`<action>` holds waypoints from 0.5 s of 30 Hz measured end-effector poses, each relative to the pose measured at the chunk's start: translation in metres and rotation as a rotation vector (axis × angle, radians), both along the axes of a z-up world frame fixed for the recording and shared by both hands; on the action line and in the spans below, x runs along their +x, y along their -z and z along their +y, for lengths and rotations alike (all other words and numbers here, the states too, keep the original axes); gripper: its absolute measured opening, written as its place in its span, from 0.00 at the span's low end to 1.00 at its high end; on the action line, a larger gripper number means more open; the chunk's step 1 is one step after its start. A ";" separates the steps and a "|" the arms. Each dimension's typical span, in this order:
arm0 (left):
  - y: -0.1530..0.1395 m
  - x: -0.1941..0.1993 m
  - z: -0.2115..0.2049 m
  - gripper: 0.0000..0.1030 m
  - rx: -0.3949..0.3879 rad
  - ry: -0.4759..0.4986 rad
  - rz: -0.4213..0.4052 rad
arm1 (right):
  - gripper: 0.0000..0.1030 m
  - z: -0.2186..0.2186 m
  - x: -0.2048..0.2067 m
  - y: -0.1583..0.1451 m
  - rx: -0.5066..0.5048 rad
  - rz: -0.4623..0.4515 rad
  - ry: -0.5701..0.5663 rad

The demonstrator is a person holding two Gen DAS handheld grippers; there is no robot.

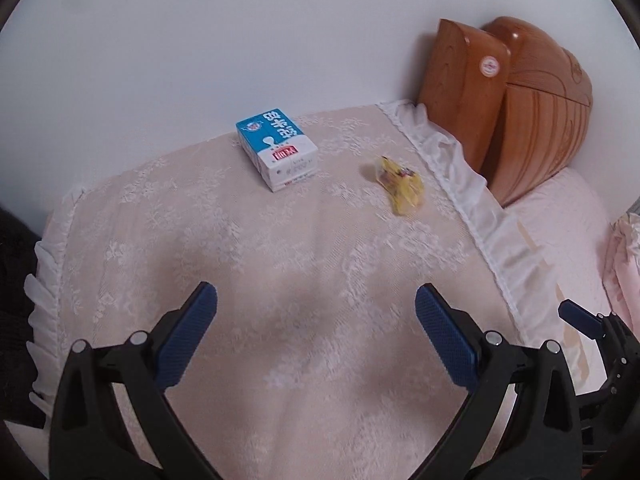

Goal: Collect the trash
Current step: 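Grasp the blue milk carton with the left tool while the right tool grasps the yellow candy wrapper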

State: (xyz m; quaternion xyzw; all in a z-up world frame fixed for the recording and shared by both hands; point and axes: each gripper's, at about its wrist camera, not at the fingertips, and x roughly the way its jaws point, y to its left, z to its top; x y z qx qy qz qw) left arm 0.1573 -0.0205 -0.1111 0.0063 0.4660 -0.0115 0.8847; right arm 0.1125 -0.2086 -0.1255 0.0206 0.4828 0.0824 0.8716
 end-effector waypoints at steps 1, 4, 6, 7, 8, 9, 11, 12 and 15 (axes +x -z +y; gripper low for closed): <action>0.003 0.013 0.005 0.92 -0.013 -0.010 0.011 | 0.97 0.008 0.023 0.005 0.003 0.002 -0.015; 0.012 0.048 0.019 0.92 -0.026 -0.036 0.027 | 0.97 0.023 0.076 0.018 -0.009 0.008 -0.035; 0.017 0.065 0.027 0.92 -0.018 -0.034 0.037 | 0.97 0.031 0.107 0.028 -0.013 0.018 -0.041; 0.019 0.072 0.029 0.92 -0.012 -0.036 0.046 | 0.95 0.034 0.117 0.031 -0.013 0.024 -0.043; 0.021 0.078 0.033 0.92 -0.015 -0.039 0.048 | 0.91 0.040 0.138 0.039 -0.011 0.039 -0.049; 0.022 0.083 0.036 0.92 -0.020 -0.045 0.051 | 0.90 0.042 0.149 0.043 -0.014 0.045 -0.053; 0.026 0.090 0.042 0.92 -0.033 -0.062 0.061 | 0.84 0.048 0.168 0.052 -0.036 0.058 -0.056; 0.027 0.093 0.044 0.92 -0.045 -0.069 0.065 | 0.82 0.050 0.174 0.055 -0.041 0.061 -0.058; 0.027 0.099 0.048 0.92 -0.067 -0.082 0.068 | 0.71 0.058 0.190 0.063 -0.060 0.070 -0.064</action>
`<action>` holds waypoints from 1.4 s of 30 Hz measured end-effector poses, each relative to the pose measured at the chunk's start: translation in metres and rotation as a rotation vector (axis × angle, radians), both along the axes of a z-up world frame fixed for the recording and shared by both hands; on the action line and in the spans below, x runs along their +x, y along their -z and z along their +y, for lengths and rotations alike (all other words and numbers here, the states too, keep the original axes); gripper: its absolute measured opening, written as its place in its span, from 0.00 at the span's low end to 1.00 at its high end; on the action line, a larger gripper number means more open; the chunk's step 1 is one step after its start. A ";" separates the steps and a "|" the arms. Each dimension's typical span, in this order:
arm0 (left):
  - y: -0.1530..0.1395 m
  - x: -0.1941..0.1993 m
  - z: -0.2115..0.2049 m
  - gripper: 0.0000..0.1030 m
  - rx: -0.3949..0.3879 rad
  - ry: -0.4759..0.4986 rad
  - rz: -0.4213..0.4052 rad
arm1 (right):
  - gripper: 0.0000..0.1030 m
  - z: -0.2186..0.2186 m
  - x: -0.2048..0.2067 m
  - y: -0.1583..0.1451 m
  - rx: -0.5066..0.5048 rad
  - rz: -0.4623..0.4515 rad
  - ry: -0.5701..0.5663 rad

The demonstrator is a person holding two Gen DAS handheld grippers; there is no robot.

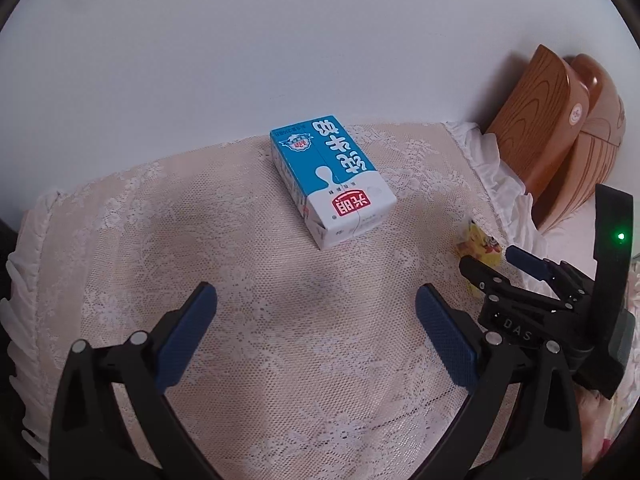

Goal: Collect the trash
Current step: 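Grasp the blue milk carton with the left tool while the right tool grasps the yellow candy wrapper, then carry the carton and wrapper over the wastebasket and open both tools to drop them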

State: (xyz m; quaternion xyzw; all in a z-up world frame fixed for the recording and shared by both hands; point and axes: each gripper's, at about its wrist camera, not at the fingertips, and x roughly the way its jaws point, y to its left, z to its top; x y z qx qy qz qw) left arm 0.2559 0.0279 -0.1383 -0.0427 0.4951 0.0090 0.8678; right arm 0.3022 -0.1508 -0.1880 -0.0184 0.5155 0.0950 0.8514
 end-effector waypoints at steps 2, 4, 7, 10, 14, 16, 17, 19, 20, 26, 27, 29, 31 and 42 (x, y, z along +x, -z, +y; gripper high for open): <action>0.001 0.004 -0.001 0.92 0.010 -0.003 0.003 | 0.53 0.006 0.006 0.005 -0.017 0.024 -0.015; 0.003 0.009 -0.005 0.92 0.017 -0.002 0.015 | 0.33 0.007 0.010 0.006 -0.025 0.027 -0.013; 0.005 0.020 -0.010 0.92 0.004 -0.012 0.029 | 0.22 0.007 0.007 0.000 0.011 0.019 -0.003; 0.009 0.037 -0.015 0.92 0.008 -0.045 0.039 | 0.21 -0.003 -0.008 -0.009 0.027 0.004 0.017; 0.020 0.068 -0.023 0.92 0.042 -0.118 0.058 | 0.21 -0.020 -0.038 -0.021 0.081 -0.017 0.047; 0.029 0.083 -0.025 0.92 0.063 -0.160 0.074 | 0.21 -0.029 -0.059 -0.027 0.107 -0.027 0.059; 0.033 0.090 -0.025 0.92 0.060 -0.180 0.079 | 0.21 -0.033 -0.066 -0.029 0.109 -0.030 0.063; 0.042 0.102 -0.024 0.92 0.052 -0.212 0.097 | 0.21 -0.037 -0.078 -0.032 0.100 -0.034 0.067; 0.046 0.107 -0.024 0.92 0.050 -0.223 0.106 | 0.21 -0.038 -0.083 -0.034 0.093 -0.035 0.070; 0.056 0.120 -0.027 0.72 0.068 -0.229 0.122 | 0.21 -0.046 -0.104 -0.037 0.107 -0.036 0.097; 0.056 0.120 -0.026 0.68 0.064 -0.229 0.122 | 0.21 -0.048 -0.108 -0.038 0.111 -0.036 0.100; 0.056 0.121 -0.028 0.65 0.063 -0.228 0.118 | 0.21 -0.049 -0.111 -0.038 0.121 -0.032 0.109; 0.055 0.117 -0.026 0.63 0.060 -0.222 0.116 | 0.21 -0.051 -0.114 -0.039 0.126 -0.035 0.113; 0.018 0.050 -0.026 0.63 0.083 -0.157 0.025 | 0.21 -0.046 -0.150 -0.053 0.150 -0.052 0.099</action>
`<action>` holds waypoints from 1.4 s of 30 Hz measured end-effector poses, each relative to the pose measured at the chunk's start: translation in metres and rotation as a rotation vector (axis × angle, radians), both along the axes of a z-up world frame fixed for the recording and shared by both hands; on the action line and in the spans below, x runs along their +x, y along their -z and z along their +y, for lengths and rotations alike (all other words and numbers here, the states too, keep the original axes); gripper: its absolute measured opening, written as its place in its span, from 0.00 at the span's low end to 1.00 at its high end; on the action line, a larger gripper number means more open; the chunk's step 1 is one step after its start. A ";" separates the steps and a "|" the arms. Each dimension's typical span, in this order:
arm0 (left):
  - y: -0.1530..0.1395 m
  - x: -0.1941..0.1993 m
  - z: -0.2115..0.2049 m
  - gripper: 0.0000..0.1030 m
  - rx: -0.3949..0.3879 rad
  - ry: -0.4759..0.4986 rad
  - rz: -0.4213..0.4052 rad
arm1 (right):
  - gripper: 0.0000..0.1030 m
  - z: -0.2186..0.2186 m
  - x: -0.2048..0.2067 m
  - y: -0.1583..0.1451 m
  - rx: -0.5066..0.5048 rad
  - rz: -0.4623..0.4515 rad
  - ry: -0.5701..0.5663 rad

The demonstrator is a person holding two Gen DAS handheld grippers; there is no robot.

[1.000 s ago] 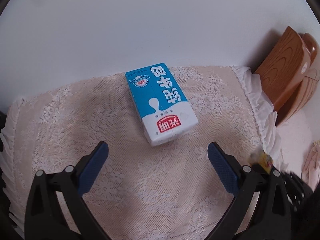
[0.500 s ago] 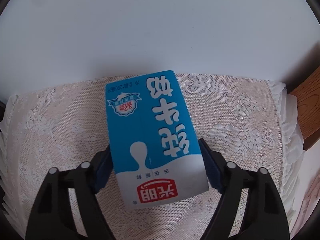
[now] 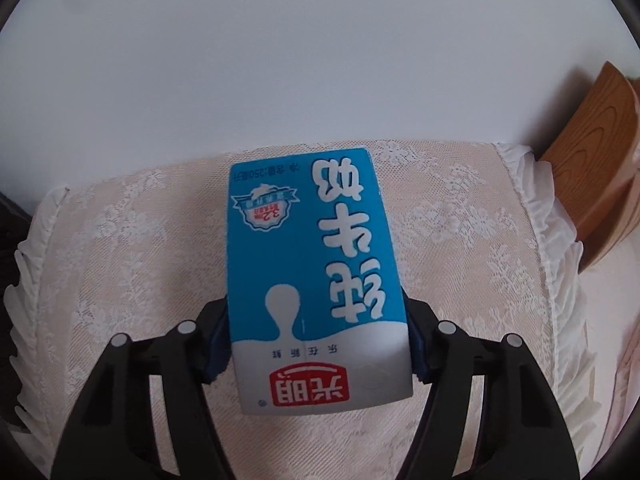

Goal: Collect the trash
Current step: 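Carry the carton and wrapper over the wastebasket and open both tools to drop them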

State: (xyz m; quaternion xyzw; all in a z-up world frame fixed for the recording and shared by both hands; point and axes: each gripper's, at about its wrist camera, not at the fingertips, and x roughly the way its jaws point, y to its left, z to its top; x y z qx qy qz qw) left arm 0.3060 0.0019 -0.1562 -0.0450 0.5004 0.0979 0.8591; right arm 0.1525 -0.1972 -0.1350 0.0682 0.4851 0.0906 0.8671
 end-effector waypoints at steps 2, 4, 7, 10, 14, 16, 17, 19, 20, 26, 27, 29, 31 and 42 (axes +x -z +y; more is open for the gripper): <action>-0.011 -0.028 -0.001 0.63 -0.003 0.018 -0.020 | 0.21 0.003 -0.012 -0.005 0.001 -0.006 -0.009; -0.022 -0.060 -0.001 0.63 0.005 0.044 -0.039 | 0.21 0.004 -0.025 -0.009 0.003 -0.012 -0.016; -0.039 -0.110 -0.006 0.63 0.021 0.101 -0.062 | 0.21 0.003 -0.054 -0.017 0.025 -0.016 -0.024; -0.053 -0.160 -0.017 0.63 0.045 0.165 -0.072 | 0.22 -0.004 -0.089 -0.024 0.064 -0.011 -0.015; -0.069 -0.229 -0.034 0.63 0.047 0.254 -0.073 | 0.22 -0.017 -0.144 -0.029 0.105 0.007 0.008; -0.073 -0.259 -0.047 0.63 0.022 0.291 -0.070 | 0.22 -0.024 -0.167 -0.031 0.102 0.009 0.019; -0.073 -0.273 -0.054 0.63 0.014 0.314 -0.065 | 0.22 -0.029 -0.182 -0.030 0.101 0.012 0.031; -0.071 -0.294 -0.072 0.63 0.003 0.357 -0.055 | 0.22 -0.039 -0.202 -0.029 0.096 0.018 0.052; -0.071 -0.306 -0.081 0.63 0.000 0.380 -0.051 | 0.22 -0.047 -0.216 -0.028 0.092 0.021 0.068; -0.068 -0.356 -0.133 0.63 0.004 0.515 -0.035 | 0.23 -0.082 -0.265 -0.022 0.081 0.034 0.152; -0.067 -0.360 -0.141 0.63 0.005 0.533 -0.034 | 0.23 -0.089 -0.271 -0.022 0.079 0.029 0.175; -0.066 -0.369 -0.155 0.63 0.006 0.568 -0.034 | 0.23 -0.098 -0.278 -0.023 0.084 0.022 0.199; -0.065 -0.378 -0.169 0.63 0.012 0.598 -0.036 | 0.23 -0.106 -0.289 -0.023 0.095 0.012 0.222; 0.018 -0.440 -0.269 0.63 0.068 0.978 0.147 | 0.23 -0.175 -0.350 -0.016 0.065 0.055 0.439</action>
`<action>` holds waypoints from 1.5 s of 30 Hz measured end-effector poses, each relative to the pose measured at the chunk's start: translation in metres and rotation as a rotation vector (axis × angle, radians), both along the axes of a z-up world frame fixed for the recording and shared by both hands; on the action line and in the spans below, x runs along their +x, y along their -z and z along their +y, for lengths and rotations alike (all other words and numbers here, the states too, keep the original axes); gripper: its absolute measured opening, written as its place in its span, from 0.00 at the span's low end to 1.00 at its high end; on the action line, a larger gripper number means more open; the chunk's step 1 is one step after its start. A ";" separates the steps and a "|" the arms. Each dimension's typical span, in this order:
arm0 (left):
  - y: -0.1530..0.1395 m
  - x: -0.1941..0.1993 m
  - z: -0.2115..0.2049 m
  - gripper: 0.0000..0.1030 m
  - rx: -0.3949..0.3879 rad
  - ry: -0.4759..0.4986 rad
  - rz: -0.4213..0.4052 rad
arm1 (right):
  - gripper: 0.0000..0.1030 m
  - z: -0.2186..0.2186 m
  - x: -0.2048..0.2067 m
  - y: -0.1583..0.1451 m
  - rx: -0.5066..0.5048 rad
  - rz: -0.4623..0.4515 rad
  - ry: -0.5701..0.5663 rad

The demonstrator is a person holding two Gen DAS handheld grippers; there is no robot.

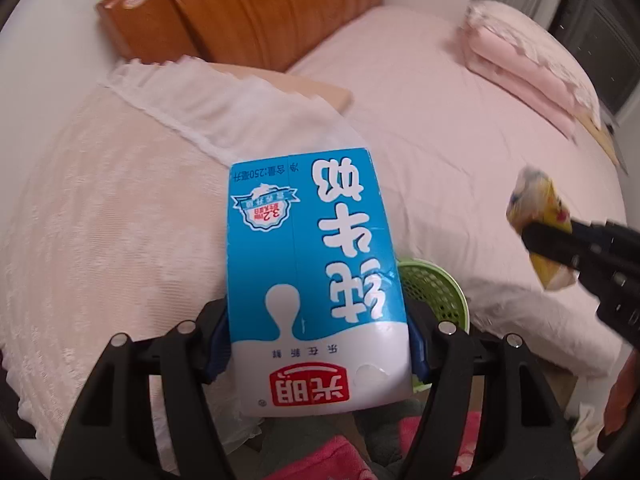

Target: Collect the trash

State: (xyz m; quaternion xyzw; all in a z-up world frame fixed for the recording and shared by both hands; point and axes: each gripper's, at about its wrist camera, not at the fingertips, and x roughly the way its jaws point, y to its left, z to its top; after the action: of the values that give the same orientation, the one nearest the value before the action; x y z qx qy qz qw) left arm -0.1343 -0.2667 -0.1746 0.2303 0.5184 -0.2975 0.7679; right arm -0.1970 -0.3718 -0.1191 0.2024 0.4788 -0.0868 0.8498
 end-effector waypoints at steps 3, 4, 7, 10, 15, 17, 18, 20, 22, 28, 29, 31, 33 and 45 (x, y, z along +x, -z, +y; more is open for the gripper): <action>0.035 -0.020 -0.023 0.63 0.041 0.074 0.090 | 0.23 -0.023 -0.026 0.006 -0.016 0.040 0.079; 0.044 -0.024 -0.028 0.63 0.057 0.084 0.110 | 0.23 -0.029 -0.030 0.009 -0.012 0.049 0.101; 0.062 -0.036 -0.039 0.63 0.082 0.102 0.155 | 0.24 -0.048 -0.045 0.017 0.001 0.072 0.154; 0.068 -0.044 -0.045 0.63 0.095 0.116 0.160 | 0.24 -0.061 -0.055 0.023 0.012 0.079 0.188; 0.064 -0.053 -0.053 0.86 0.104 0.158 0.141 | 0.24 -0.076 -0.073 0.031 0.021 0.080 0.203; 0.060 -0.058 -0.054 0.89 0.101 0.171 0.113 | 0.24 -0.080 -0.074 0.035 0.028 0.078 0.205; 0.058 -0.059 -0.054 0.91 0.100 0.180 0.107 | 0.24 -0.082 -0.076 0.036 0.032 0.079 0.204; 0.054 -0.061 -0.056 0.92 0.100 0.187 0.097 | 0.24 -0.083 -0.077 0.037 0.038 0.081 0.202; 0.050 -0.060 -0.054 0.92 0.097 0.183 0.087 | 0.24 -0.080 -0.075 0.038 0.042 0.085 0.197; 0.031 -0.049 -0.042 0.92 0.076 0.134 0.040 | 0.24 -0.072 -0.073 0.046 0.047 0.118 0.177; 0.028 -0.047 -0.040 0.92 0.073 0.123 0.030 | 0.24 -0.070 -0.073 0.049 0.046 0.132 0.171; 0.022 -0.041 -0.036 0.92 0.071 0.103 0.014 | 0.25 -0.066 -0.072 0.057 0.051 0.162 0.154; 0.017 -0.036 -0.033 0.92 0.065 0.083 0.000 | 0.26 -0.062 -0.071 0.063 0.058 0.185 0.137; 0.015 -0.022 -0.019 0.92 0.051 -0.002 0.018 | 0.87 -0.036 -0.064 0.105 0.058 0.340 0.059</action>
State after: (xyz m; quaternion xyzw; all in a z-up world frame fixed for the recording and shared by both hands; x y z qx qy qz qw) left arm -0.1559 -0.2855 -0.1896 0.2466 0.5330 -0.2856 0.7573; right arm -0.2614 -0.4077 -0.2243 0.2234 0.6118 -0.1307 0.7475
